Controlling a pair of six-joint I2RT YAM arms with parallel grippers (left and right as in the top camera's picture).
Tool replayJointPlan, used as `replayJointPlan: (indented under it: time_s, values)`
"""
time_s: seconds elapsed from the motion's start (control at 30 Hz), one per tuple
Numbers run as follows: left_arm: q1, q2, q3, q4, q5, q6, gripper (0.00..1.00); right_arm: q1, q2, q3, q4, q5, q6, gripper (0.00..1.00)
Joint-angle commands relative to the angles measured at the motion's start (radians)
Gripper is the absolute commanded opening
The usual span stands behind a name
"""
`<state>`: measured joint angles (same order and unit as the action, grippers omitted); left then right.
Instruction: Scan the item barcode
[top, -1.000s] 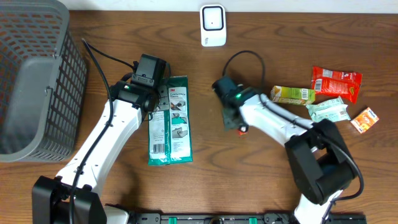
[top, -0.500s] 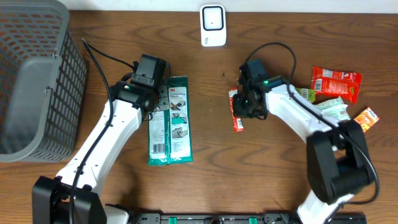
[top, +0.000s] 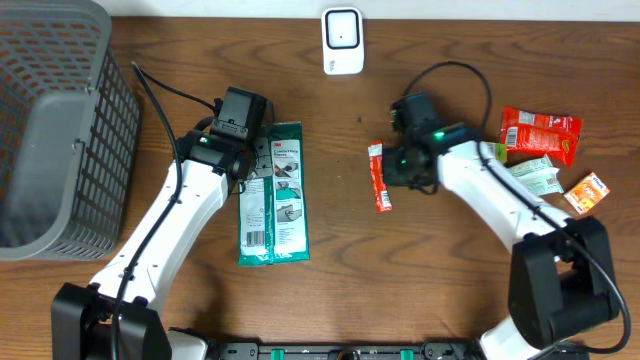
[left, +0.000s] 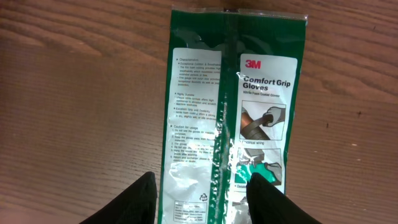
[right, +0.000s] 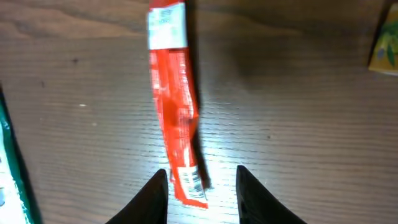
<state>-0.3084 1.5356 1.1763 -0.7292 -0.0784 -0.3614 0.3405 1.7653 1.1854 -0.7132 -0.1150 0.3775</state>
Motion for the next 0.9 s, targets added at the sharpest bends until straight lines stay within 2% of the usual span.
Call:
replayJointPlan:
  time_s: [0.0,0.2,0.43,0.53,0.6,0.67,0.73,0.87]
  values:
    - [0.004,0.008,0.01,-0.003,-0.013,0.009,0.49,-0.035,0.003,-0.08,0.074,-0.131,-0.035,0.29]
    - [0.004,0.008,0.01,-0.003,-0.013,0.009,0.49,-0.034,0.004,-0.211,0.297,-0.212,-0.03,0.31]
    - [0.004,0.008,0.01,-0.003,-0.013,0.009,0.49,-0.032,0.004,-0.33,0.475,-0.212,0.015,0.29]
    - [0.004,0.008,0.01,-0.003,-0.013,0.009,0.49,-0.024,0.004,-0.358,0.527,-0.209,0.034,0.16]
    - [0.004,0.008,0.01,-0.003,-0.013,0.009,0.49,-0.019,0.003,-0.357,0.534,-0.185,0.032,0.01]
    - [0.004,0.008,0.01,-0.003,-0.013,0.01,0.49,-0.027,-0.012,-0.337,0.527,-0.159,0.002,0.01]
    - [0.004,0.008,0.01,-0.003,-0.013,0.01,0.49,-0.034,-0.048,-0.291,0.448,-0.091,-0.054,0.01]
    - [0.004,0.008,0.01,-0.003,-0.013,0.009,0.49,-0.006,-0.098,-0.201,0.237,0.214,-0.135,0.01]
